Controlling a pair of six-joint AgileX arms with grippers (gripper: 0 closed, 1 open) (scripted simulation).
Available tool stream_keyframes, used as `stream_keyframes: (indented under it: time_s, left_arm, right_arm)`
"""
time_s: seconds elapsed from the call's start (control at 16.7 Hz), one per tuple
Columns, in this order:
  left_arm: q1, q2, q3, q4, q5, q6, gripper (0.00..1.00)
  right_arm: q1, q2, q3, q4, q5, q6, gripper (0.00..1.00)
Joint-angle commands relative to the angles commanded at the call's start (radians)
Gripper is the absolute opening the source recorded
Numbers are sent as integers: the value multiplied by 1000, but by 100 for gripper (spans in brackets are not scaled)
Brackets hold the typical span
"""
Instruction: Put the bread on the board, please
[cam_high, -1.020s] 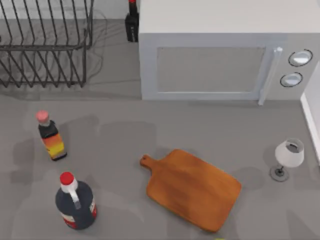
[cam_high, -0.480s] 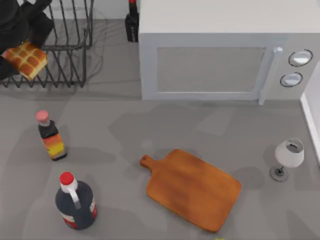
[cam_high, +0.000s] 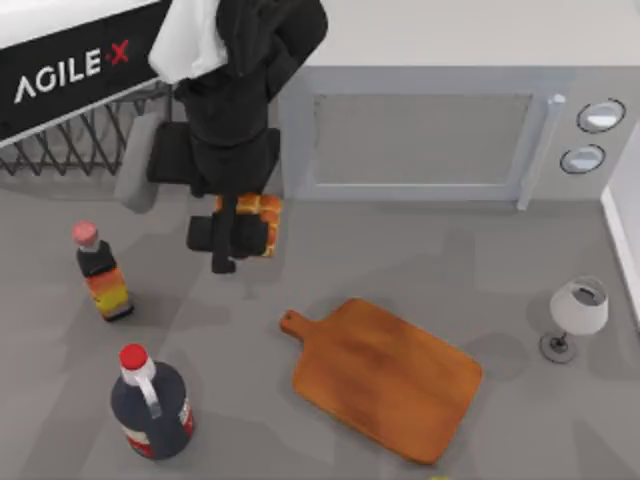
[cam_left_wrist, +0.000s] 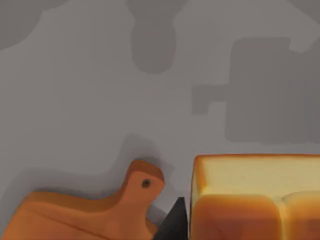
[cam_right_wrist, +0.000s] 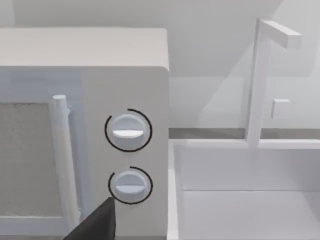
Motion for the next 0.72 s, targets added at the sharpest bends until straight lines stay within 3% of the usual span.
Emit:
stream_keyframes:
  time_s: [0.3, 0.72]
  left_arm:
    - [-196, 91, 23, -21, 42, -304, 0]
    - [-301, 117, 51, -17, 53, -388, 0]
  right_arm:
    - [0, 0, 0, 0, 0, 0, 100]
    - [0, 0, 0, 0, 0, 0, 100]
